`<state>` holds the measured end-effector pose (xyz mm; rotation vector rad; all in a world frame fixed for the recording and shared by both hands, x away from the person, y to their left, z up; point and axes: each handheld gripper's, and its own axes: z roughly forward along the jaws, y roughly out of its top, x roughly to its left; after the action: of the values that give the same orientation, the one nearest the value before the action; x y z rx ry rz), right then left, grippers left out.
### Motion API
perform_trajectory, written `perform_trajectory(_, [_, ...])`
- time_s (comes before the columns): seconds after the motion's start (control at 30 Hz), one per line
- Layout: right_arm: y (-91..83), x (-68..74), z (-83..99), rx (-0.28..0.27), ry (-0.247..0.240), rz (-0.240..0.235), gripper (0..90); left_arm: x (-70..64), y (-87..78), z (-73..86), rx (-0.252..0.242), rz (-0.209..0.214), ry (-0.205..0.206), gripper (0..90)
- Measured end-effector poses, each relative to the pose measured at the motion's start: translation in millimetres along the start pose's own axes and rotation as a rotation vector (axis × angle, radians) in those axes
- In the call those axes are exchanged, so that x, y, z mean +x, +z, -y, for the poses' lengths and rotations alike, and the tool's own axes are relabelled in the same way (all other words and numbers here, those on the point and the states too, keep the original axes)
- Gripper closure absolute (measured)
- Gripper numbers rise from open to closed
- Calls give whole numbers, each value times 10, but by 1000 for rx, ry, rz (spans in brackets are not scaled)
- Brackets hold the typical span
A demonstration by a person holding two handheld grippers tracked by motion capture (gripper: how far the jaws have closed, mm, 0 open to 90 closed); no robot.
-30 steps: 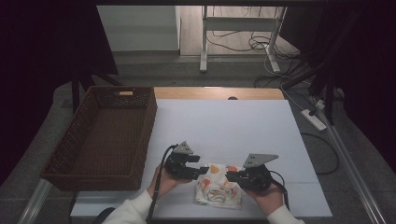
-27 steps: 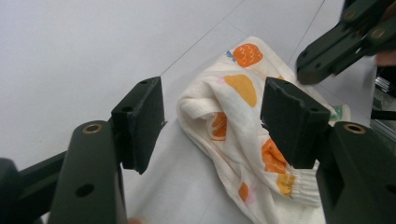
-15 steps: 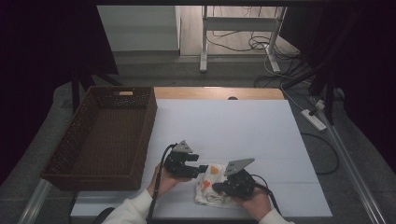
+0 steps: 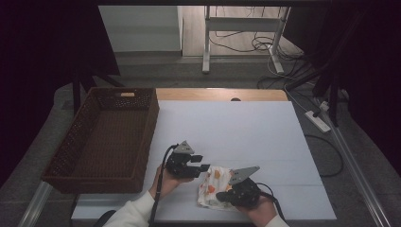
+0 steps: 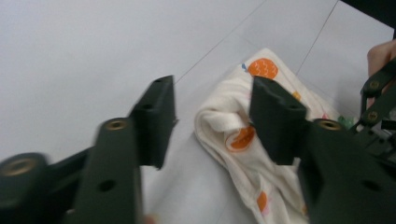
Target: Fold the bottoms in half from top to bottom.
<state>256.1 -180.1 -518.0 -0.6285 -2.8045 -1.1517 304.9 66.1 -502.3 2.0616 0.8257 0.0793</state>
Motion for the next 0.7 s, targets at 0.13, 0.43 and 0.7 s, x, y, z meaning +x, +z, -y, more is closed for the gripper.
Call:
perform_trajectory(0.13, [-58, 10, -58, -34, -22, 13, 891, -13, 76, -107, 5, 41, 18, 763])
perform_trajectory(0.43, [-79, 15, -199, -123, -48, 57, 890, -79, 355, -219, 96, 66, 70, 879])
perform_trajectory(0.7, [85, 37, -170, -33, -61, 13, 891, 24, 474, -131, 154, 49, 45, 879])
